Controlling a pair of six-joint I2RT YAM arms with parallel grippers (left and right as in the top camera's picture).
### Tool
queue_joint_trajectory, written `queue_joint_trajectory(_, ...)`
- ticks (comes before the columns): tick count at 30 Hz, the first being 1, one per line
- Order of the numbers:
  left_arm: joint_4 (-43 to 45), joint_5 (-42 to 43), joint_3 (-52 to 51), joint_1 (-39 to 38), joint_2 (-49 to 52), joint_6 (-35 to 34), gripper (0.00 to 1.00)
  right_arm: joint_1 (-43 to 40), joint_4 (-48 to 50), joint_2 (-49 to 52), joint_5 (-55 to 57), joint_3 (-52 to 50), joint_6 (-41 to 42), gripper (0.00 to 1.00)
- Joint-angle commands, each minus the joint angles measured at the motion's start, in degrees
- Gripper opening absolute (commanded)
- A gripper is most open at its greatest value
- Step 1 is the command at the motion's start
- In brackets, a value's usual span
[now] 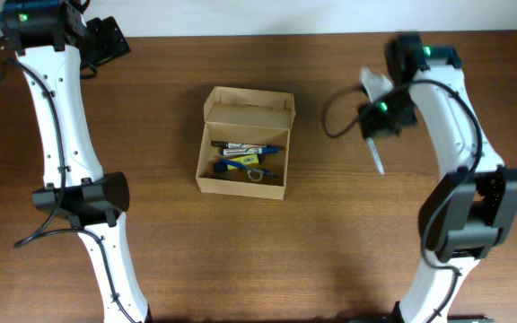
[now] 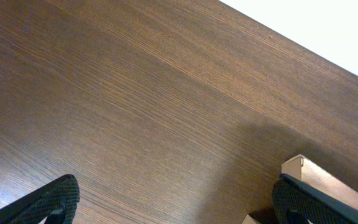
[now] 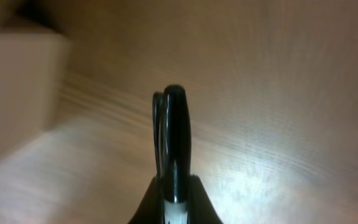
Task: Pack container
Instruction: 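Carry the Sharpie into the box and release it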
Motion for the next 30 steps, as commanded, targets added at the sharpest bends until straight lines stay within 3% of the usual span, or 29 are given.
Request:
queue_joint_trajectory(1, 0.1, -0.9, 0.8, 0.2, 0.1, 0.5, 1.0, 8.5, -1.3, -3.3, 2.2, 10.8, -0.4, 0.04)
queue_joint_trajectory(5, 0.1, -0.9, 0.8, 0.2, 0.1, 0.5, 1.0, 18.4, 1.1, -3.3, 3.6, 16.2, -10.6, 0.04)
queue_joint_trajectory(14, 0.1, -0.9, 0.8, 0.2, 0.1, 0.5, 1.0, 31.8, 7.3, 2.8, -0.6, 12.7, -29.0, 0.04)
queue_joint_trajectory(30, 0.1, -0.9, 0.8, 0.2, 0.1, 0.5, 1.0, 33.9, 6.7, 19.4, -5.6, 12.7, -26.9, 0.04)
